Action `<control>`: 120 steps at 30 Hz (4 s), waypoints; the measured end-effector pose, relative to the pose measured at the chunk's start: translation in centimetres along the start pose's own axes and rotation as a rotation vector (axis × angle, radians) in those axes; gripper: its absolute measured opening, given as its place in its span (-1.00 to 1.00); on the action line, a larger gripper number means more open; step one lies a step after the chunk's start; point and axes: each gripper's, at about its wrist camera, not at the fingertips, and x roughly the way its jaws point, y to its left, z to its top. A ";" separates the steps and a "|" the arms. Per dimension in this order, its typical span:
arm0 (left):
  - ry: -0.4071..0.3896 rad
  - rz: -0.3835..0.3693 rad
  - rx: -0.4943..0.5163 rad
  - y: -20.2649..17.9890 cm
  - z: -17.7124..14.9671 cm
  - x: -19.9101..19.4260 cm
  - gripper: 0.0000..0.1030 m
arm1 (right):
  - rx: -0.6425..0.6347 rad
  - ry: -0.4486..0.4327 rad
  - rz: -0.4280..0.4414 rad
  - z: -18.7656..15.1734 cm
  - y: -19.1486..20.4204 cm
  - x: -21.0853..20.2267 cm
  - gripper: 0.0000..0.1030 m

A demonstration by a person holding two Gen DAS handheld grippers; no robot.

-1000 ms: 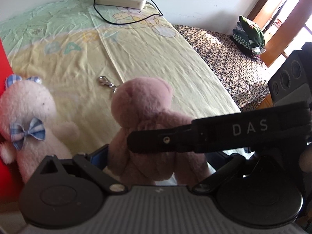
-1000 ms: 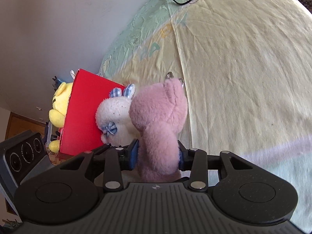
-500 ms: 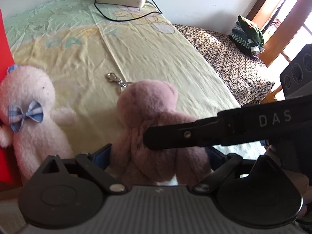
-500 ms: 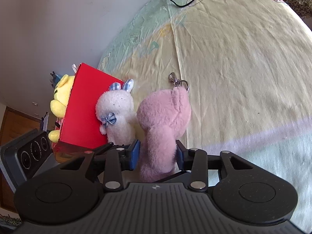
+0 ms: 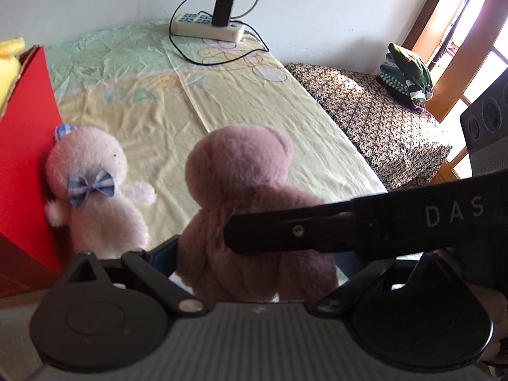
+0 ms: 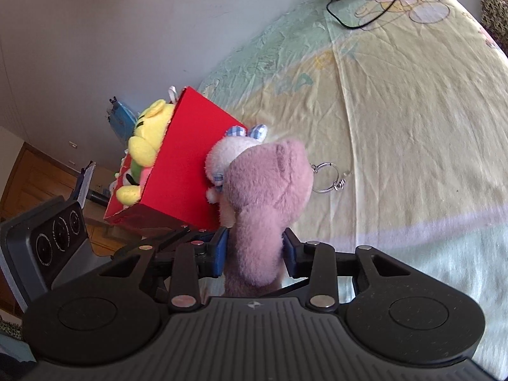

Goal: Organize objects
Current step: 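Lift the pink teddy bear and carry it with the right gripper to the red box, then lower the pink teddy bear into the box and open the right gripper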

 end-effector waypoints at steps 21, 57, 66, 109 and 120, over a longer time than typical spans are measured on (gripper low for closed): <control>-0.246 0.184 -0.111 5.0 -2.0 -14.9 0.87 | -0.261 0.037 0.283 0.5 12.8 1.6 -0.28; -0.272 0.168 0.090 28.7 3.2 -20.3 0.87 | -0.127 -0.219 0.236 3.4 25.5 20.3 -0.30; -0.144 0.167 0.023 30.2 2.2 -15.6 0.87 | -0.119 -0.140 0.105 2.5 23.6 22.0 -0.30; -0.059 0.257 0.037 29.3 1.7 -12.8 0.99 | -0.073 -0.129 -0.011 1.8 21.8 22.8 -0.40; -0.044 0.275 0.053 29.0 1.6 -12.4 0.99 | -0.116 -0.144 -0.056 1.2 22.3 22.9 -0.48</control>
